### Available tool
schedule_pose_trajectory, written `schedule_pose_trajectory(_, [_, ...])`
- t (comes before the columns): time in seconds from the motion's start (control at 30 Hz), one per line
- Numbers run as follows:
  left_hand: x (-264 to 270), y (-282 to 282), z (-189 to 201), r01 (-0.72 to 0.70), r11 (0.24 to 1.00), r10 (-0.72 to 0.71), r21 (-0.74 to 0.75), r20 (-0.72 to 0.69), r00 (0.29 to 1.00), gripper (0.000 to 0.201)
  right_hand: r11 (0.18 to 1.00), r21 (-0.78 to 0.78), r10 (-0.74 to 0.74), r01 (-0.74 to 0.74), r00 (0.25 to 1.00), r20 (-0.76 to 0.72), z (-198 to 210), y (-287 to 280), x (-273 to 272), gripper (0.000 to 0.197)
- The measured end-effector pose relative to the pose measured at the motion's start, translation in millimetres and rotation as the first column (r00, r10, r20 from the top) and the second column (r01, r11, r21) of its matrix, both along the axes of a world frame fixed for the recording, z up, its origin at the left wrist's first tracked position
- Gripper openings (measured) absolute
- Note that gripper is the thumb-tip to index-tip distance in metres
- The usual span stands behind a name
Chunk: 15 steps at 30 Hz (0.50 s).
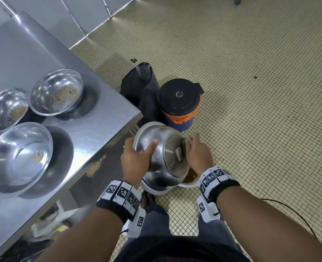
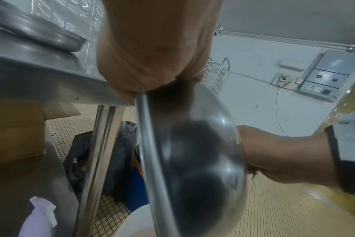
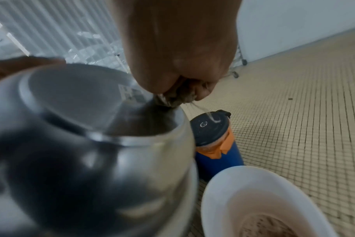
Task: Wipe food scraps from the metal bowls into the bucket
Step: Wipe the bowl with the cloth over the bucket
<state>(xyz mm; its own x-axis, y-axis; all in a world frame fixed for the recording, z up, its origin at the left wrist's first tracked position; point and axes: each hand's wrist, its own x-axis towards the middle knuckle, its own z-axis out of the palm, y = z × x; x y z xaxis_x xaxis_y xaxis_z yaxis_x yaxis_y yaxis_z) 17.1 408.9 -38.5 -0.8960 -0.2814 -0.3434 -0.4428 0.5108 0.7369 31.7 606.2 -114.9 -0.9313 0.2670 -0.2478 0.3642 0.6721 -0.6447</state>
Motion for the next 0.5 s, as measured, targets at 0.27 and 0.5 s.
schedule_pose_trajectory(0.27, [0,6,2,0.056,0.998,-0.057,-0.030,-0.020,0.998,0.053,0.989,-0.134,0.017,-0.065,0.942,-0.335,32,-43,-7,0.027])
schedule_pose_trajectory(0.5, [7,-6,5,0.046,0.999,-0.045,0.015,-0.045,0.998,0.053,0.995,0.057,-0.085,0.087,0.996,-0.030,-9,5,-10,0.026])
